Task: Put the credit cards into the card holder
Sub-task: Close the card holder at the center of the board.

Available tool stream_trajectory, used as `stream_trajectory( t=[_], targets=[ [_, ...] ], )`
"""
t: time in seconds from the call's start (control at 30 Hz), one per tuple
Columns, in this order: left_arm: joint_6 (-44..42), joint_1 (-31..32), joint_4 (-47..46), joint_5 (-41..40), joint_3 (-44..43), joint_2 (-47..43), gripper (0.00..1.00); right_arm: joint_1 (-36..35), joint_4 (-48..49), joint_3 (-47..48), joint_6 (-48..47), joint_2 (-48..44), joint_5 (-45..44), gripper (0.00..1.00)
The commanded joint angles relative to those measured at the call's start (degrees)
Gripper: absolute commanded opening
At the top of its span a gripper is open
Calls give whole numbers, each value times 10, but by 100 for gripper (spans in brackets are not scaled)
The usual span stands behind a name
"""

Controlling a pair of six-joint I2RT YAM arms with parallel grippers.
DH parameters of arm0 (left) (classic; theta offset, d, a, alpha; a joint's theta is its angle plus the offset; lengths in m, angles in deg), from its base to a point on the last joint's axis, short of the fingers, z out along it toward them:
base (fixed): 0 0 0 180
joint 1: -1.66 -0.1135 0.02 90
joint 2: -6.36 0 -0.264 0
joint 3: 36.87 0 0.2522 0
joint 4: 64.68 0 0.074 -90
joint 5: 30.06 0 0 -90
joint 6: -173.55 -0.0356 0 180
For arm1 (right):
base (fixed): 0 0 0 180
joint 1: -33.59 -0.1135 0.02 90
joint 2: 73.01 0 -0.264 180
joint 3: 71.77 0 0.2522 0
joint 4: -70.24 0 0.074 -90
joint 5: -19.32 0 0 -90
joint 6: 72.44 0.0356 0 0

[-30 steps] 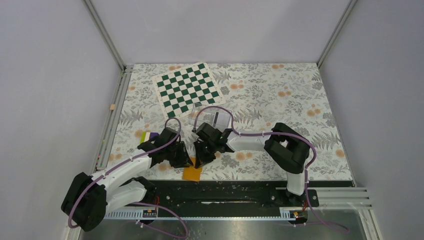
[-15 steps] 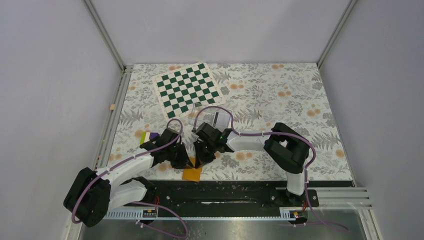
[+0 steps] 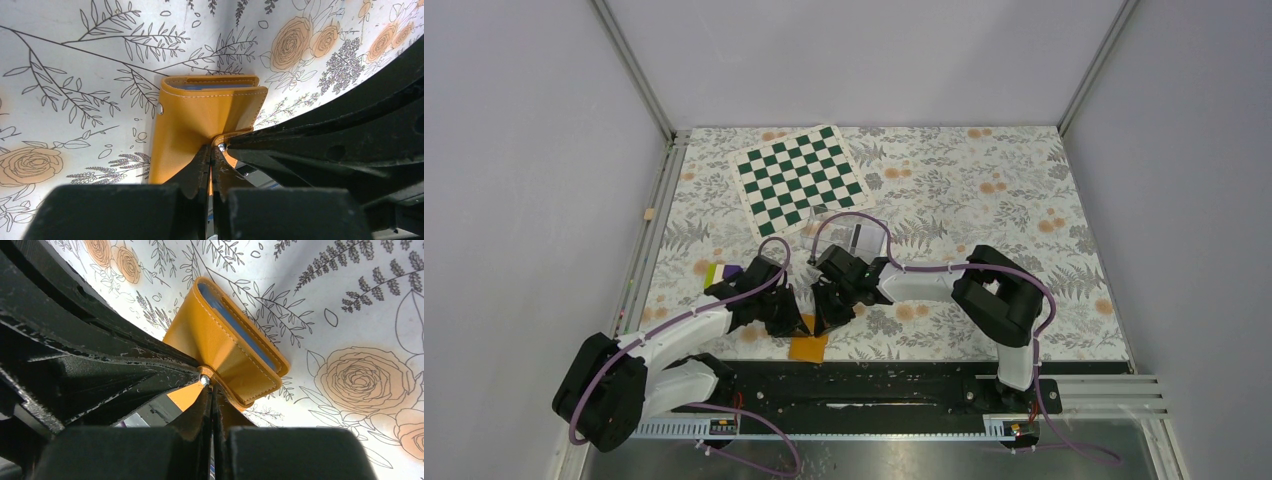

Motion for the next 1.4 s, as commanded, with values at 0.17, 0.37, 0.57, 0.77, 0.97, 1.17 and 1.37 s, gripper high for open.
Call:
stream_trajectory(
  t=[0.17, 0.37, 0.57, 0.77, 0.97, 1.17, 1.37],
  targets=[
    [-16, 2, 4, 0, -4, 0, 0, -6, 48, -35, -6, -26, 2, 4],
    [-18, 4, 4, 0, -3, 3, 0, -6, 85, -40, 2, -34, 9, 4],
    [-20, 5, 9, -4, -6, 3, 0, -5, 100, -41, 4, -31, 17, 4],
    [-20, 5, 11, -6, -6, 2, 0, -5, 84, -31, 2, -16, 13, 4],
    [-22, 5, 15, -7, -7, -1, 0, -7, 13, -12, -13, 6, -3, 0],
    [-27, 7, 15, -2, -10, 2, 0, -21, -73, 15, -38, 31, -24, 0],
    [-17, 21, 11, -4, -11, -5, 0, -39, -162, 47, -67, 52, -58, 0]
  ],
)
